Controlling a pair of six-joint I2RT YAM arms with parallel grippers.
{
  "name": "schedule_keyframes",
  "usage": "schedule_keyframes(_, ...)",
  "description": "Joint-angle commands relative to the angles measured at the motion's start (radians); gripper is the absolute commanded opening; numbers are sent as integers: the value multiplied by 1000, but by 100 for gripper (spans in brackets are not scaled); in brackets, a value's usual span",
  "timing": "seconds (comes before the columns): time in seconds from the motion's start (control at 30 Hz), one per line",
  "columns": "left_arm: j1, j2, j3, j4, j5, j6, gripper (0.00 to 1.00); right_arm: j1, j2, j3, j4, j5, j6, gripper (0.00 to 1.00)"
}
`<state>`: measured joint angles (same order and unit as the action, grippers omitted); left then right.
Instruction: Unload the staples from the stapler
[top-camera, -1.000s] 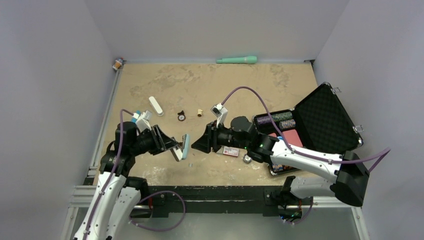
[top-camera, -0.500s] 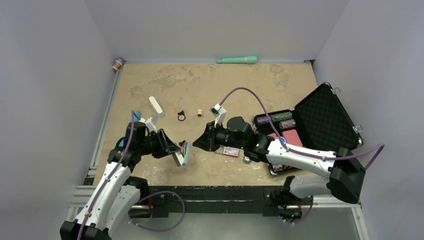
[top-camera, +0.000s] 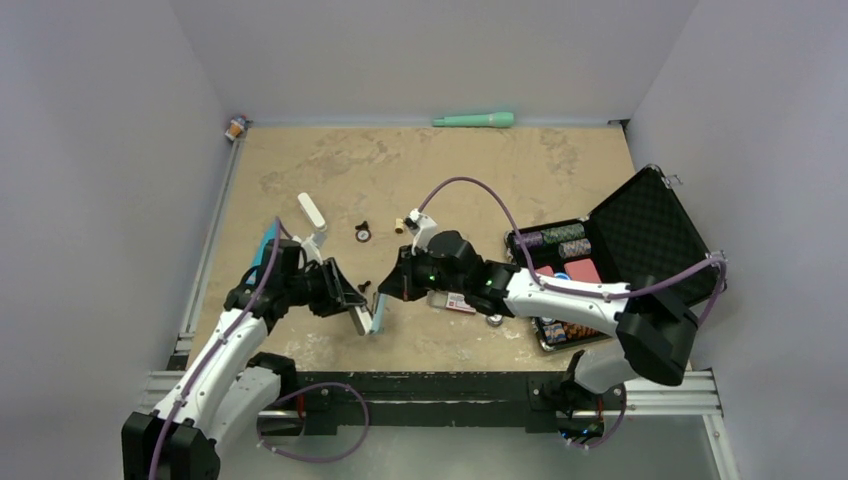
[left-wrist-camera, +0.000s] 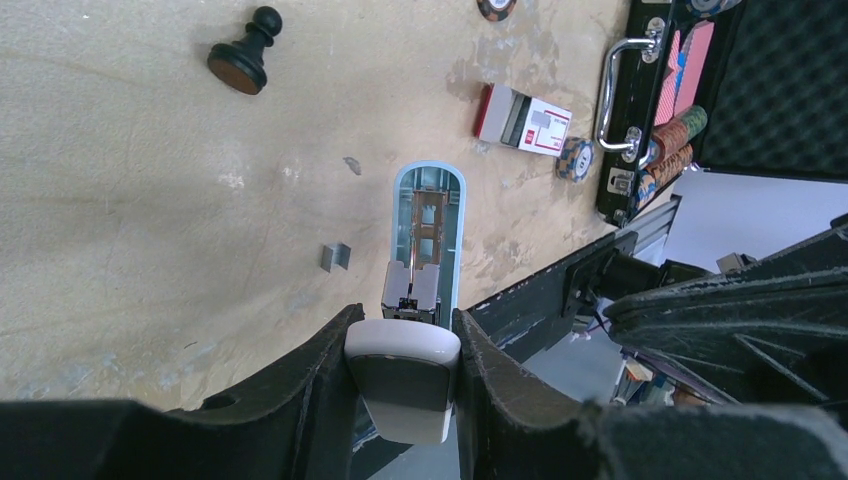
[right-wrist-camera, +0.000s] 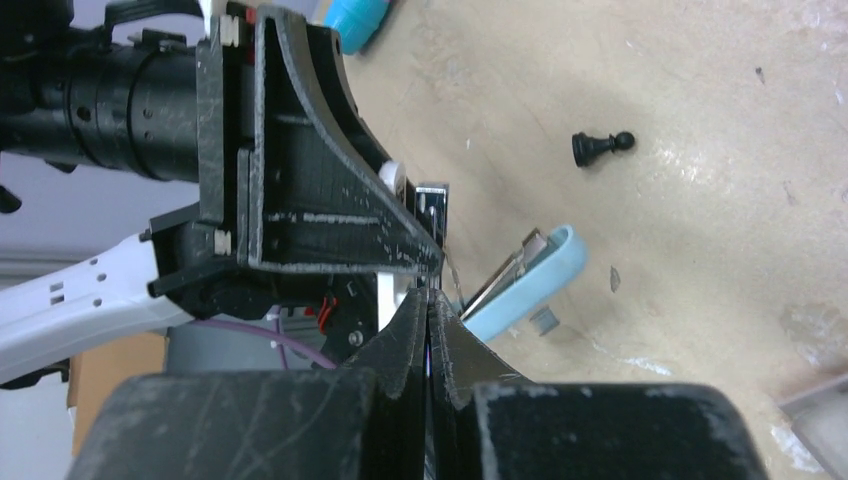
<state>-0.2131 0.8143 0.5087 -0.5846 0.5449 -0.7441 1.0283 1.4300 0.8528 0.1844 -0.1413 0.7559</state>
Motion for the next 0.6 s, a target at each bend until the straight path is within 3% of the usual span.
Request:
schedule_keyframes(0.0, -14, -12, 56, 56, 43, 12, 0, 3, 55, 106, -13, 35, 3, 0)
schedule_keyframes(0.57, -22, 30, 44, 116, 74, 1, 0, 4, 210, 182, -71, 49, 20, 0)
